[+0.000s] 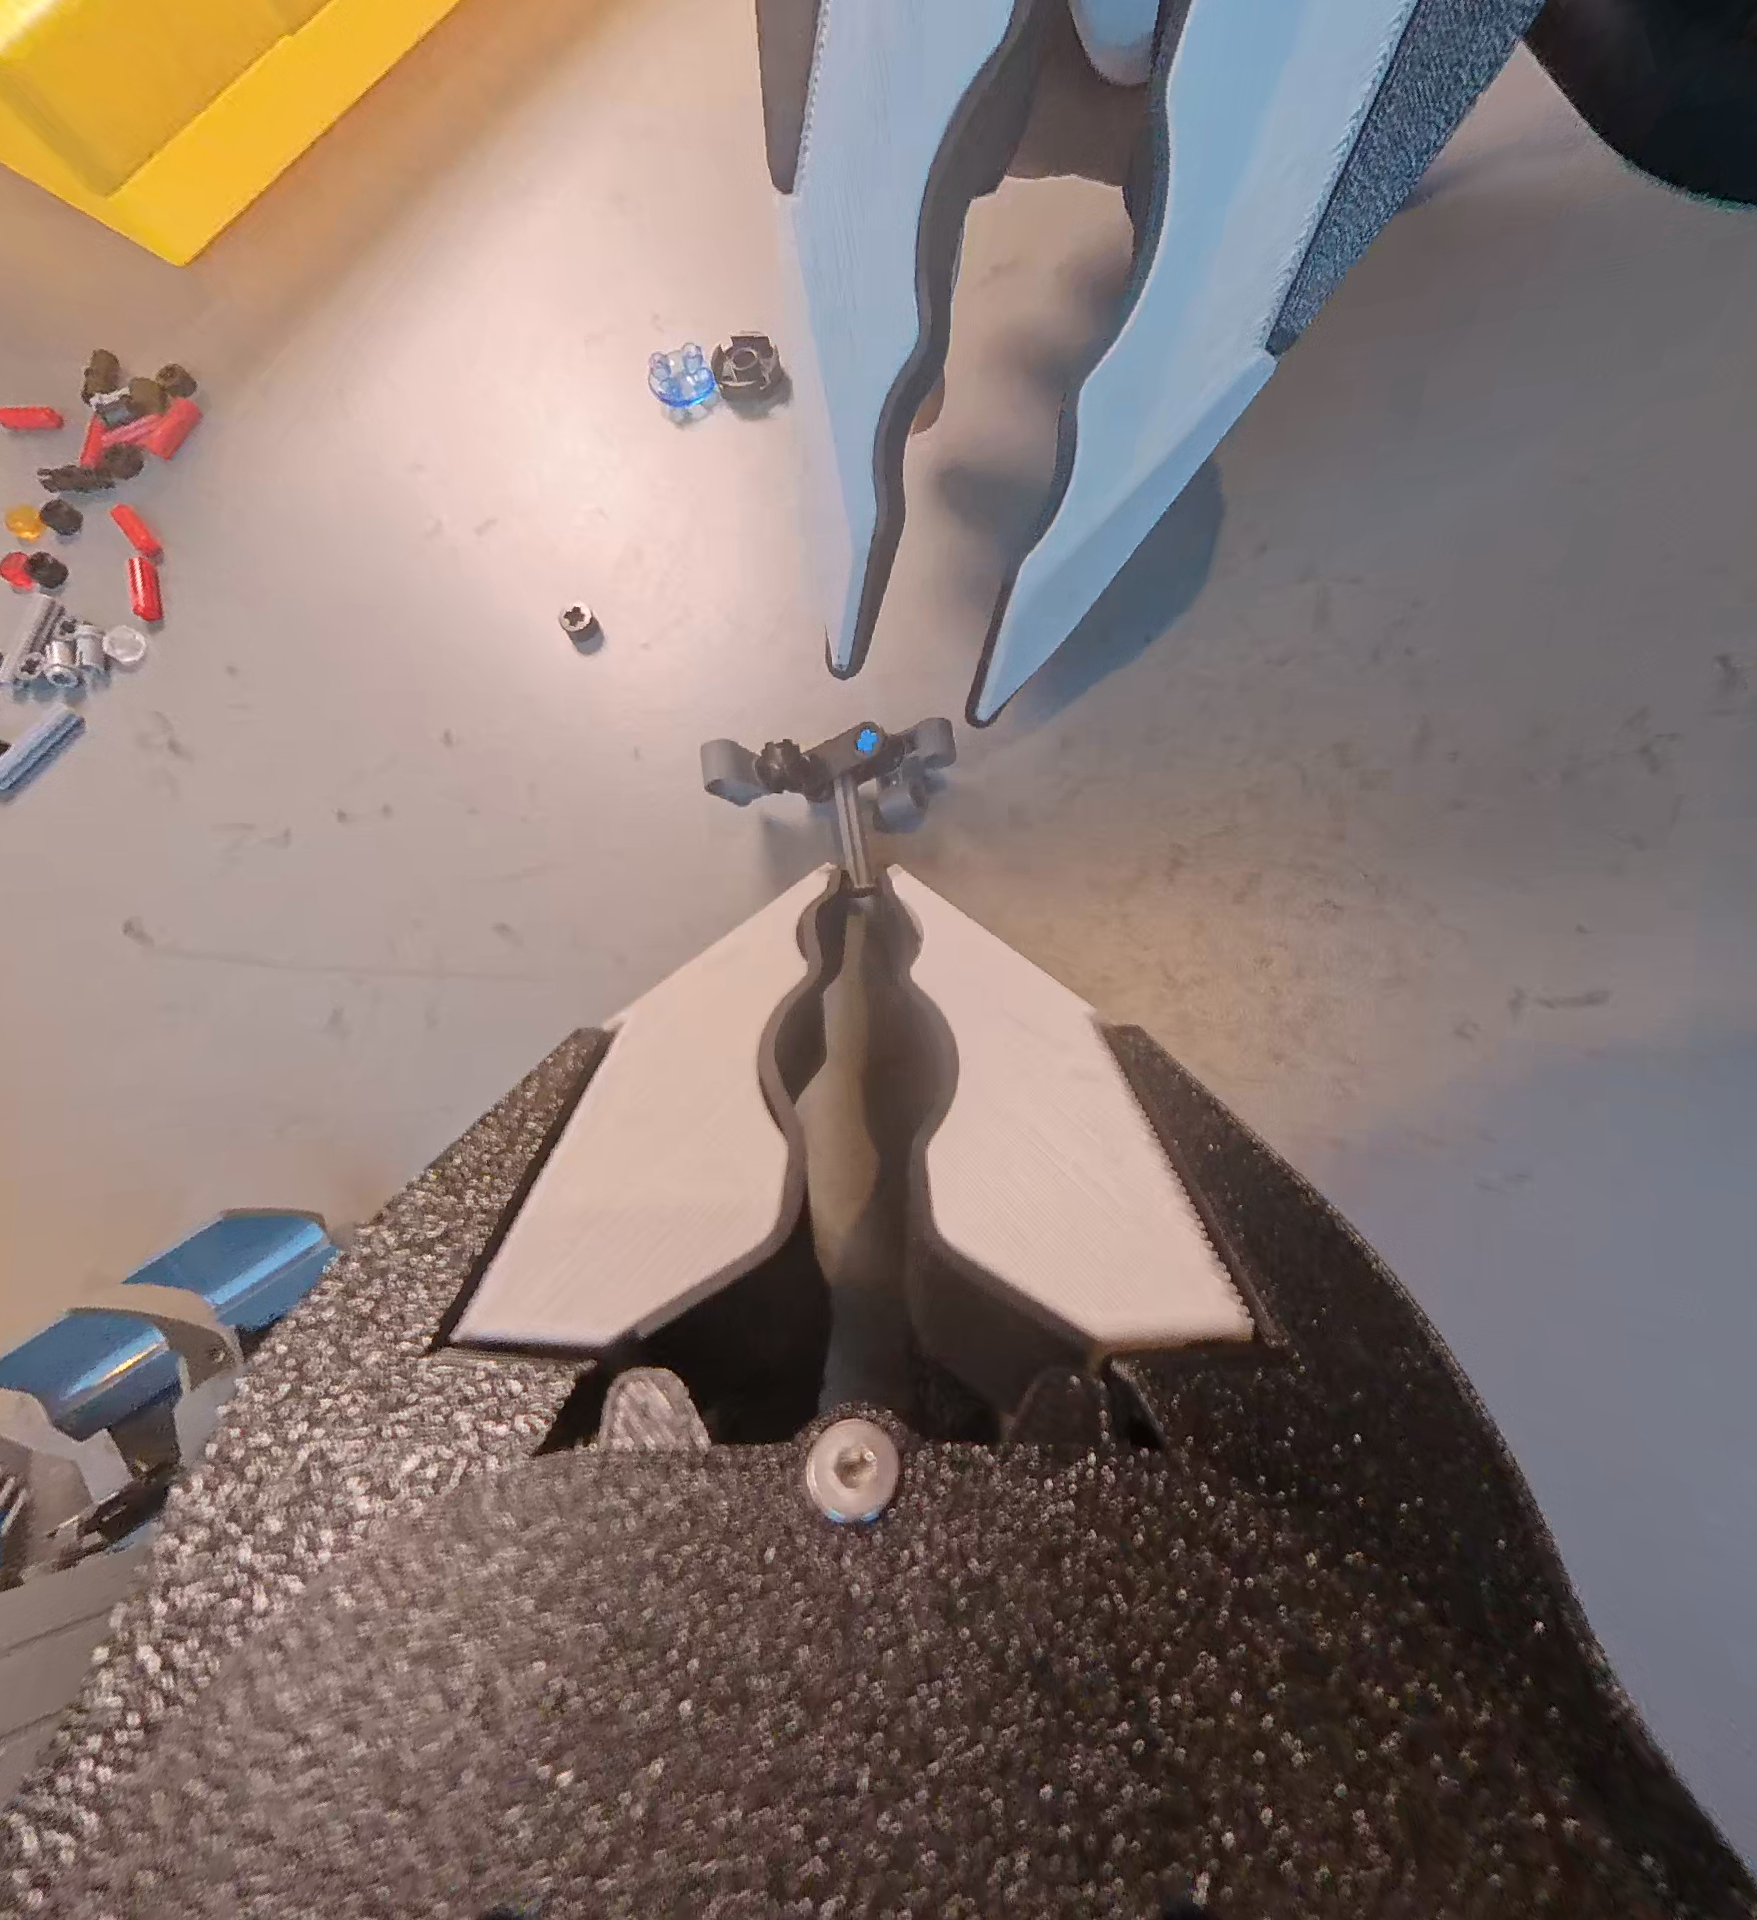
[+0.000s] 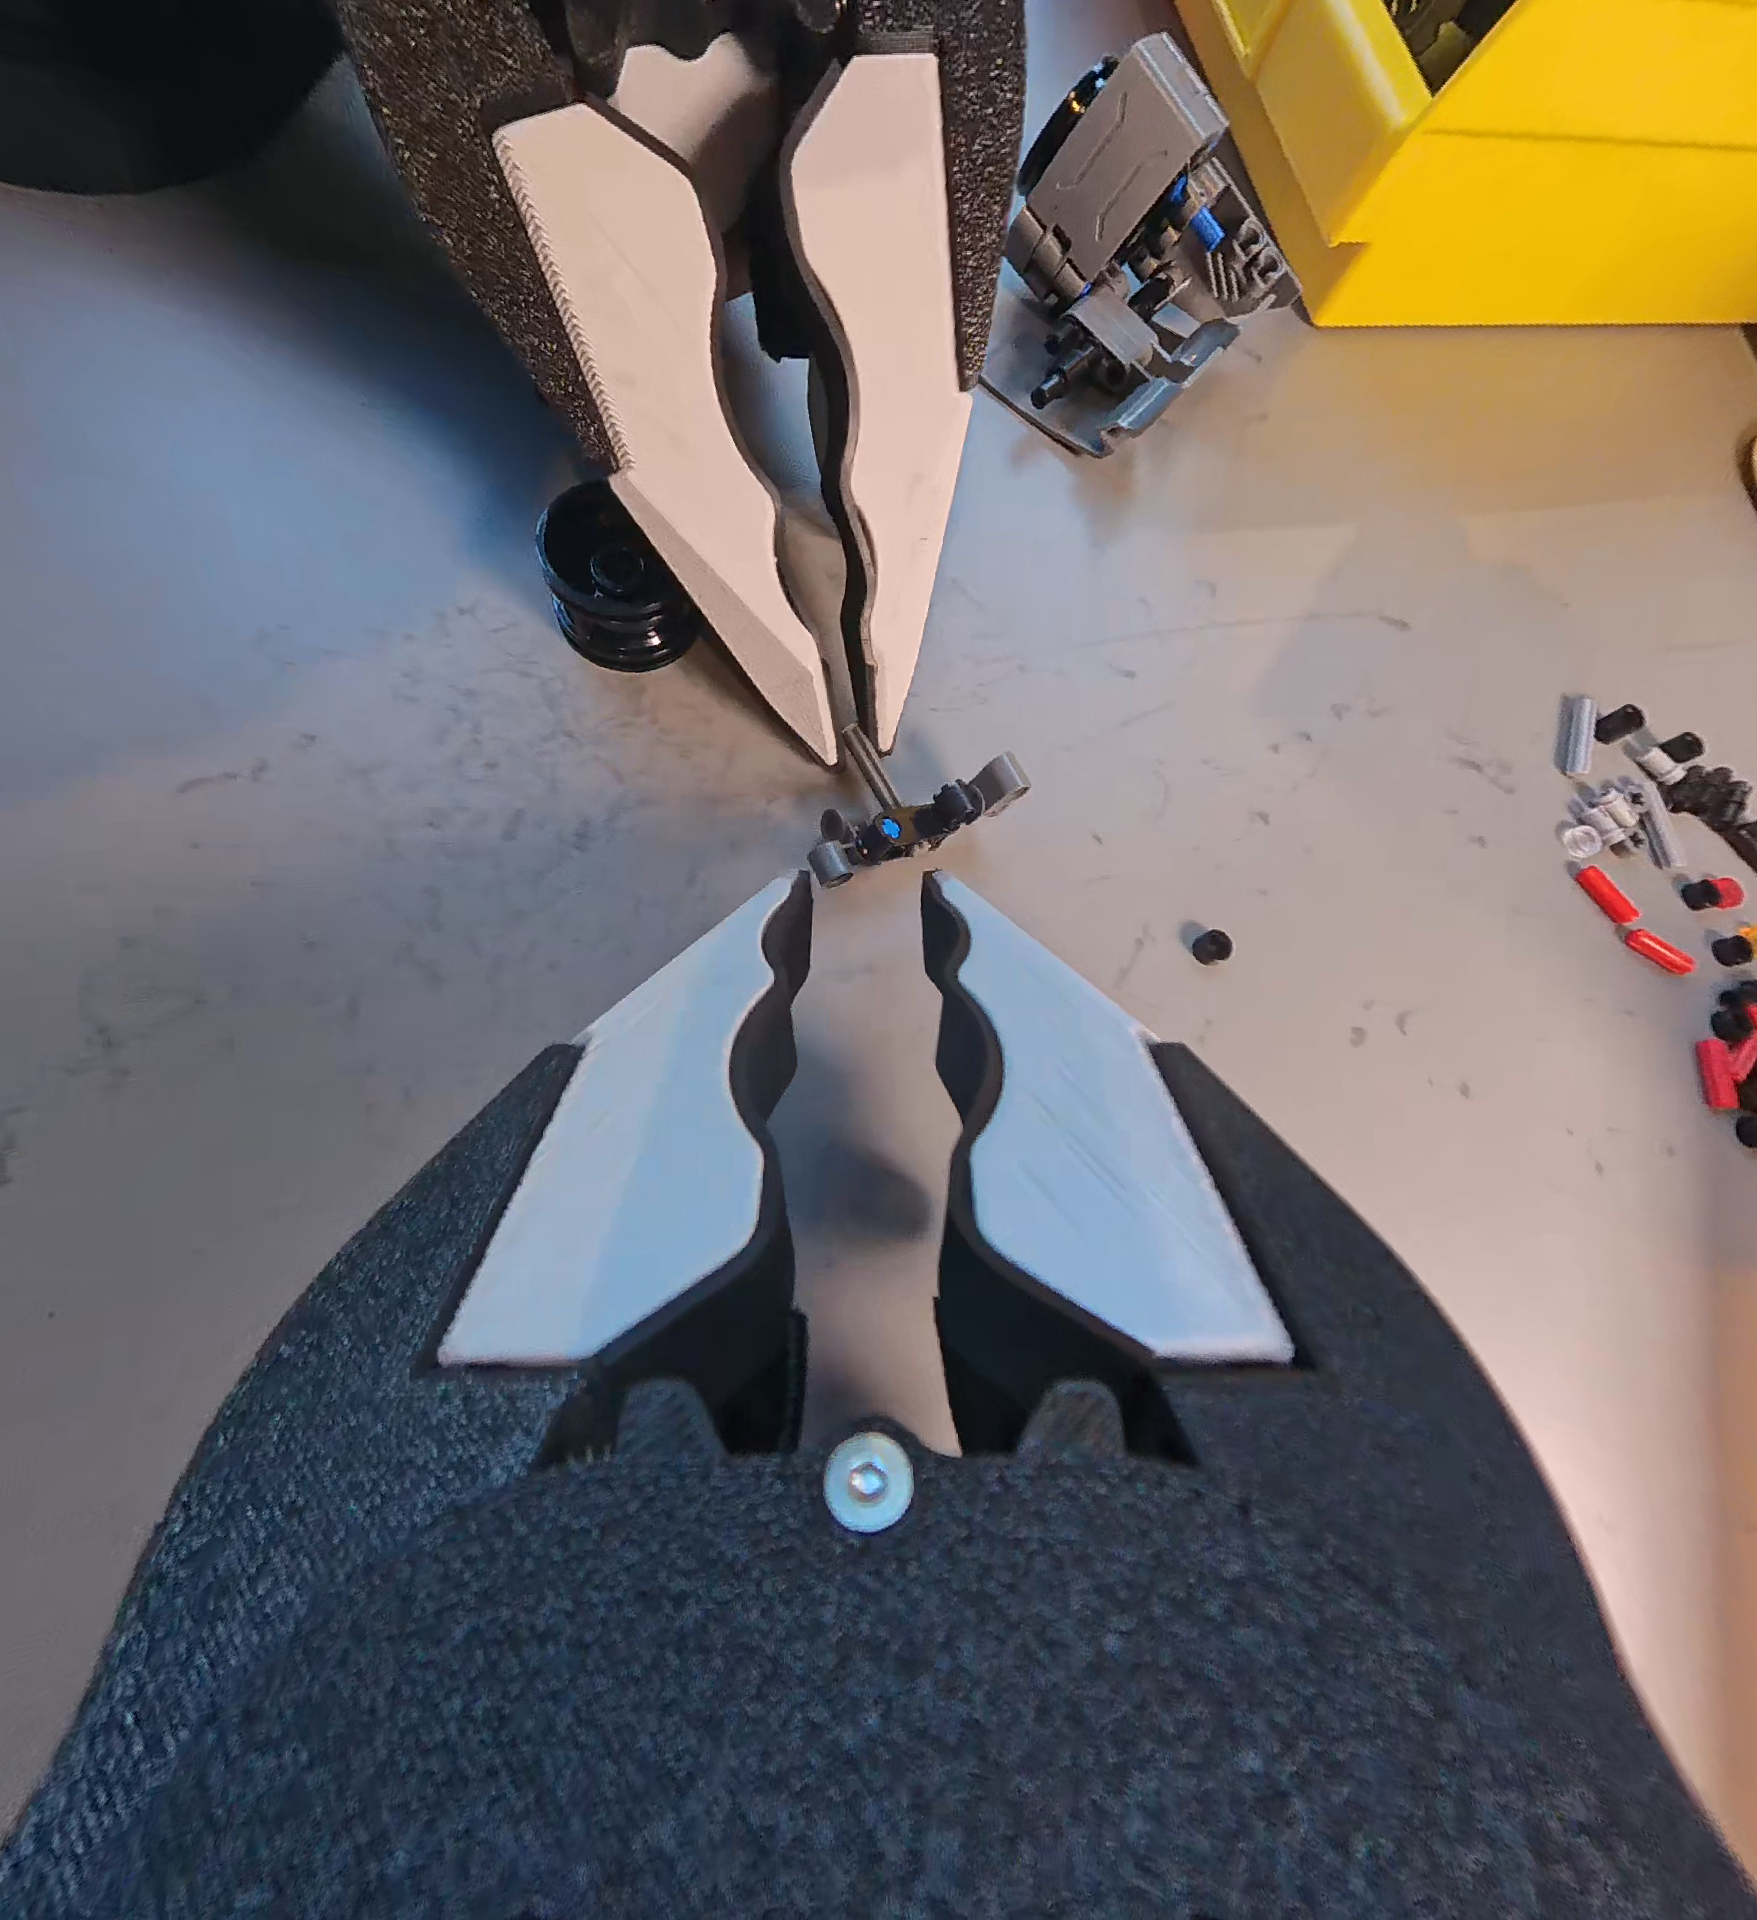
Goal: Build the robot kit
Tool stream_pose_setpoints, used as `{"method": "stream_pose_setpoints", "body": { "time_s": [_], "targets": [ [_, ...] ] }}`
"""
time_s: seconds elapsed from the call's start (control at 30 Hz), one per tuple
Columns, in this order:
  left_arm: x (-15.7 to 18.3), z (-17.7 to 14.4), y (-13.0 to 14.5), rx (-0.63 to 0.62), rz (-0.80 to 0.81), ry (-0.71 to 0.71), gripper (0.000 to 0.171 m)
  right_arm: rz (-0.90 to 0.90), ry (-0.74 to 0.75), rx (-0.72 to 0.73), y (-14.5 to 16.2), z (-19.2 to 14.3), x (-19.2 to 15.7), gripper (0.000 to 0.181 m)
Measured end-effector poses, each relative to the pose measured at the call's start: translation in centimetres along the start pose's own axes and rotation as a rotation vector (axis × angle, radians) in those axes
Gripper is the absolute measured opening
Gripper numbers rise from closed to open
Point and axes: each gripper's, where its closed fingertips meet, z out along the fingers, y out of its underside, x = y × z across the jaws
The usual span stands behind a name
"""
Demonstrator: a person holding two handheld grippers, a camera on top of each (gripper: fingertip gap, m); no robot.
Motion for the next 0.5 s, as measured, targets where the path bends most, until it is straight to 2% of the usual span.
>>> {"method": "stream_pose_setpoints", "body": {
  "time_s": [0.23,0.5],
  "targets": [
    [-0.25,0.25,-0.17,0.000,0.013,-0.005,0.004,-0.151,0.057,-0.056,0.42,0.73,0.30,0.023],
    [-0.38,0.44,-0.37,0.003,0.027,-0.007,0.004,-0.166,0.058,-0.056,0.33,0.86,0.41,0.022]
  ]
}}
